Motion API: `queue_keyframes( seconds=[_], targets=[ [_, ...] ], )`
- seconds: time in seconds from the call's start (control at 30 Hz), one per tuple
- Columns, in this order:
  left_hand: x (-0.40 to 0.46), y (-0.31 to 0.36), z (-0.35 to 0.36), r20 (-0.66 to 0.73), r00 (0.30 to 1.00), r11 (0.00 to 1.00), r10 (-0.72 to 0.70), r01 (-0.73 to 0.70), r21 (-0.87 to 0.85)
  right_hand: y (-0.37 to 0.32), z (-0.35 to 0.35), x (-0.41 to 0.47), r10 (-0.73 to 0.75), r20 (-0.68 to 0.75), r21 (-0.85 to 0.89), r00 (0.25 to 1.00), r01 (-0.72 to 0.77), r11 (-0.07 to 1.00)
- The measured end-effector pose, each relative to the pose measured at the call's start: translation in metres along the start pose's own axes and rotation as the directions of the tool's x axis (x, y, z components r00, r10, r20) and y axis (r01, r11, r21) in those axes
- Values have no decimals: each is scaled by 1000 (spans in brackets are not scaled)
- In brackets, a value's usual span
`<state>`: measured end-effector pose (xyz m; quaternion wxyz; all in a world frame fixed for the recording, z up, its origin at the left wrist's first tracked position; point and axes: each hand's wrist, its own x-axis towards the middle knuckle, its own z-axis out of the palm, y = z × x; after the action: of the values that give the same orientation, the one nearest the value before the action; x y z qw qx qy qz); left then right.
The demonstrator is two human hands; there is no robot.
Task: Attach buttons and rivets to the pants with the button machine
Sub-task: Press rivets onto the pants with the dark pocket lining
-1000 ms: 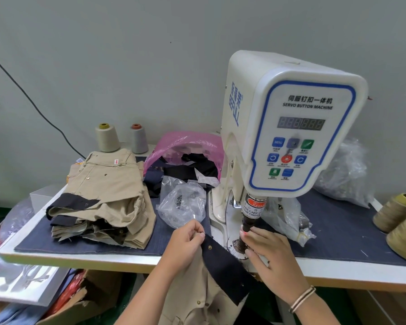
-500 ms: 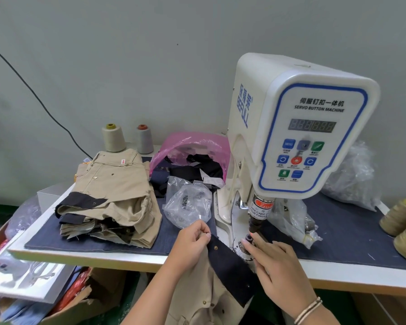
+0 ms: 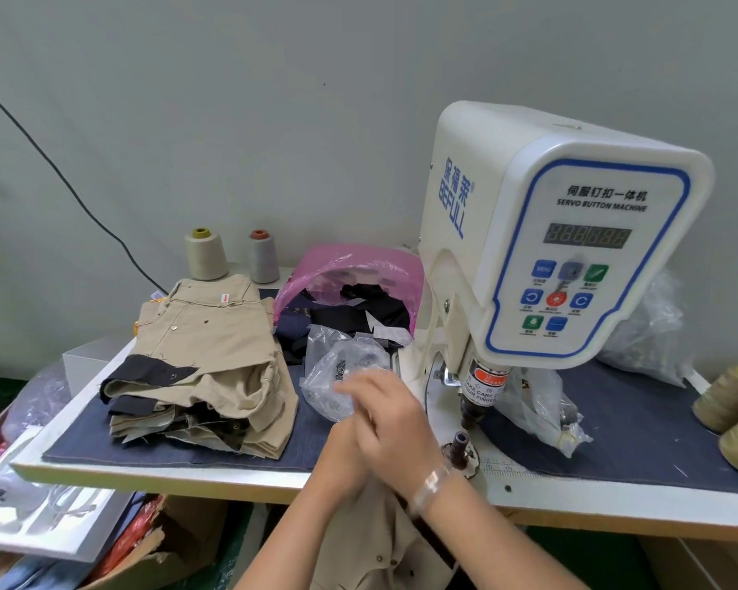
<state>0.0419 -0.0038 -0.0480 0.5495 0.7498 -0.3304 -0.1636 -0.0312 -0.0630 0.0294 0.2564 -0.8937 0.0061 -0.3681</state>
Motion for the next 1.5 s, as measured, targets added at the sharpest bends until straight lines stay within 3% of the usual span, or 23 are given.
queue_keyframes(
  seconds=[0.1, 0.2, 0.37, 0.47, 0.57, 0.7, 0.77, 0.9, 0.93, 1.0, 1.07, 1.13, 1.2, 1.3, 1.4, 1.5],
  targets=[
    [-2, -1, 1, 21, 999, 999, -26, 26, -34, 20, 36, 78, 141, 92, -59, 986, -136, 989],
    [-1, -1, 1, 65, 998, 998, 27, -23, -64, 53, 69, 137, 300, 265, -221, 917, -245, 944],
    [3, -4, 1, 71, 997, 994, 10, -2, -112, 97, 100, 167, 380, 431, -579, 819, -72, 812],
    [5, -6, 1, 85, 996, 989, -12, 24, -143, 109, 110, 165, 428, 433, -666, 793, -39, 745],
    [4, -8, 0, 75, 997, 985, -8, 21, -174, 114, 116, 159, 425, 397, -705, 813, -27, 709],
    [2, -8, 2, 73, 997, 983, 6, 8, -182, 121, 116, 153, 485, 419, -678, 768, -90, 729],
    [2, -7, 0, 76, 997, 984, 9, 5, -177, 122, 114, 152, 457, 395, -661, 797, -99, 744],
    [2, -4, -1, 68, 998, 989, 13, -2, -149, 115, 104, 149, 427, 238, -510, 872, -262, 819],
    [2, -4, -1, 70, 997, 991, 13, -4, -135, 111, 99, 149, 426, 182, -433, 886, -317, 844],
    [1, -4, -2, 77, 997, 992, 13, -3, -127, 91, 87, 146, 440, 38, -120, 897, -433, 893],
    [1, -2, -4, 92, 996, 991, 5, 7, -130, 59, 70, 139, 433, -66, 252, 899, -404, 879],
    [1, -2, -5, 114, 993, 991, -7, 22, -133, 26, 51, 121, 405, -95, 490, 909, -312, 814],
    [0, -1, -6, 100, 994, 991, -42, 54, -125, 2, 29, 92, 400, -13, 626, 916, -305, 718],
    [4, 0, -9, 87, 993, 984, -84, 96, -148, -12, 2, 40, 453, 226, 567, 863, -494, 659],
    [5, 10, -21, 178, 958, 881, -224, 278, -384, -10, -18, -8, 518, 378, 328, 767, -634, 700],
    [1, 24, -39, 296, 952, 835, -80, 226, -502, -5, -30, -38, 491, 420, 136, 763, -588, 797]
  ],
)
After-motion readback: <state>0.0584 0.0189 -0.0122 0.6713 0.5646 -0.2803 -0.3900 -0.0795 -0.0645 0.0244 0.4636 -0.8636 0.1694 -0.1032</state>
